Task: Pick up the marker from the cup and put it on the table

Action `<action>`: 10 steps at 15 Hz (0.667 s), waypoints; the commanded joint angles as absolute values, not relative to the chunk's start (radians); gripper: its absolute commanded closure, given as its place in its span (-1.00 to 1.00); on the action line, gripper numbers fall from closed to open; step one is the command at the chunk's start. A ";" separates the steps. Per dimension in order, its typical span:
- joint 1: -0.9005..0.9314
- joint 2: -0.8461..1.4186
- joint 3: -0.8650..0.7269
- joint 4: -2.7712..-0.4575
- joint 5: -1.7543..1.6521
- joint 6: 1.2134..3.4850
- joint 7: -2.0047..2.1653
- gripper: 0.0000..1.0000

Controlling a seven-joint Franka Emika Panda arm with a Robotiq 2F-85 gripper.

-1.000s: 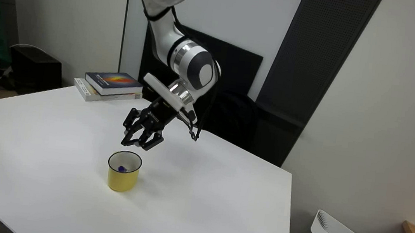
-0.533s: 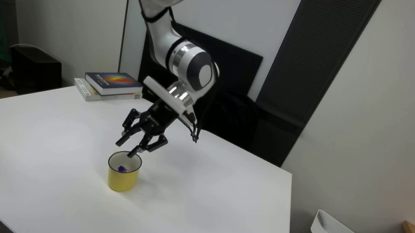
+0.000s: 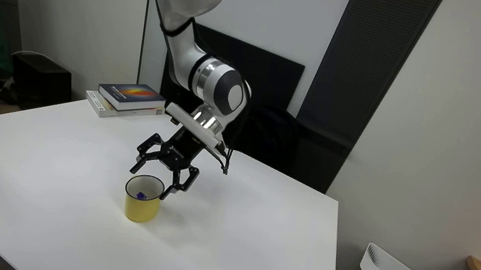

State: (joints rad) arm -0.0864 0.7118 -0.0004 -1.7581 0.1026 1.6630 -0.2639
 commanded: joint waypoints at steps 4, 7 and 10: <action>-0.099 0.747 0.012 -1.764 0.082 1.711 -0.303 -1.00; -0.097 0.763 0.015 -1.765 0.079 1.737 -0.311 -1.00; -0.098 0.773 0.020 -1.766 0.081 1.755 -0.321 -1.00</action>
State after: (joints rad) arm -0.0877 0.7719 0.0061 -1.7652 0.0963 1.7390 -0.3176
